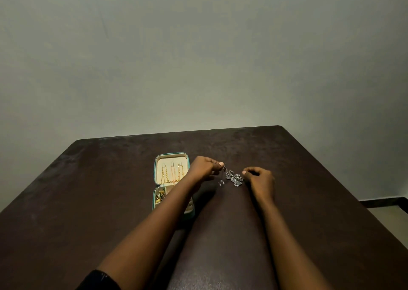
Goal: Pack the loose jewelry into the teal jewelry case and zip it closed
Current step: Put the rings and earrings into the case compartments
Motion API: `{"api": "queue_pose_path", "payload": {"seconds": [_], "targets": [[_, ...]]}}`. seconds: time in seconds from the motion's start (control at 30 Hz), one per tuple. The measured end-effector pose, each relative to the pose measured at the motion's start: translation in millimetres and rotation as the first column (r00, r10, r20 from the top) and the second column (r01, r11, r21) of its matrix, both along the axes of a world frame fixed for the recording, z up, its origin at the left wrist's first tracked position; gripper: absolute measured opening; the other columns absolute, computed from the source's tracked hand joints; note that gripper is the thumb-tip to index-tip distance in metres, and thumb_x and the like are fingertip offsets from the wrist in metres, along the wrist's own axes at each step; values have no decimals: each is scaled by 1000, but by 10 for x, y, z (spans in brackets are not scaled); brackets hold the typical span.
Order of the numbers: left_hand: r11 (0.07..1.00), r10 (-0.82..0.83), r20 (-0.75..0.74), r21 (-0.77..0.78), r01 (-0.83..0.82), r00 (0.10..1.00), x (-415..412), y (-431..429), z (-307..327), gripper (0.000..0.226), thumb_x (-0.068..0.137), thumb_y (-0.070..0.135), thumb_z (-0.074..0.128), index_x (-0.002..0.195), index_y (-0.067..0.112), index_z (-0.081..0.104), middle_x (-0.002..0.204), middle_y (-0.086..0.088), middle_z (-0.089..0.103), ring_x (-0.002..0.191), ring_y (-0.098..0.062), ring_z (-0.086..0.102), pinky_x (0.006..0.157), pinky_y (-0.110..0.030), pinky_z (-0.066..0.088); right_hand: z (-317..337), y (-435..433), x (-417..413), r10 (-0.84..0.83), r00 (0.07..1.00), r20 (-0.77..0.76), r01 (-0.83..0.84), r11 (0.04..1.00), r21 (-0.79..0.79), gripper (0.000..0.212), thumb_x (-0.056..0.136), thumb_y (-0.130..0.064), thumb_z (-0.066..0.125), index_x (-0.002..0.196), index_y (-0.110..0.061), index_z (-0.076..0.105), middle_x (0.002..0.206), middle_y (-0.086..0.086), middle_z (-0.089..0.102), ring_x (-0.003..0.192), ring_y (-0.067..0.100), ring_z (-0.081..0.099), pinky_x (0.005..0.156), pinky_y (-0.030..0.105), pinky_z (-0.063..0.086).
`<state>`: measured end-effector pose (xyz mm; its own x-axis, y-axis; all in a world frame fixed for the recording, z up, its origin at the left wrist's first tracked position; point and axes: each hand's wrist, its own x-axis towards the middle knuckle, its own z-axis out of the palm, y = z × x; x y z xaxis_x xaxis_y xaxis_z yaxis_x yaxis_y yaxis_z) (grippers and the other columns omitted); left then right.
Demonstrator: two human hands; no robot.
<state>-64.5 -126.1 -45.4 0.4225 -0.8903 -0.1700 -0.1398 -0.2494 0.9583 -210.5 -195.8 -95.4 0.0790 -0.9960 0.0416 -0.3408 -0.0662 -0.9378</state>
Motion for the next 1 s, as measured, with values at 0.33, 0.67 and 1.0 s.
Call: {"api": "queue_pose_path", "payload": {"seconds": [0.33, 0.67, 1.0], "targets": [[996, 54, -224, -57, -69, 973, -13, 62, -10, 17, 91, 18, 59, 76, 13, 63, 51, 9, 64, 48, 0, 57, 53, -16, 44, 80, 2, 190, 128, 890, -438, -223, 959, -173, 17, 78, -21, 70, 91, -12, 75, 100, 8, 65, 93, 23, 62, 75, 26, 46], [993, 70, -240, -80, -92, 968, 5, 118, 35, 16, 91, 20, 59, 77, 14, 63, 75, 0, 65, 63, -7, 59, 59, -20, 45, 249, -73, 173, 163, 980, 111, -171, 983, 69, 19, 79, -10, 71, 61, -10, 65, 57, 5, 60, 52, 12, 51, 53, 24, 41], [980, 20, -384, -177, -94, 923, -32, 190, 155, 14, 94, 18, 54, 85, 12, 63, 74, 5, 69, 61, -3, 62, 58, -14, 48, 935, -31, 49, 101, 751, 653, -390, 865, 315, 16, 89, -15, 59, 73, -14, 57, 50, -4, 64, 53, 7, 61, 55, 20, 47]]}}
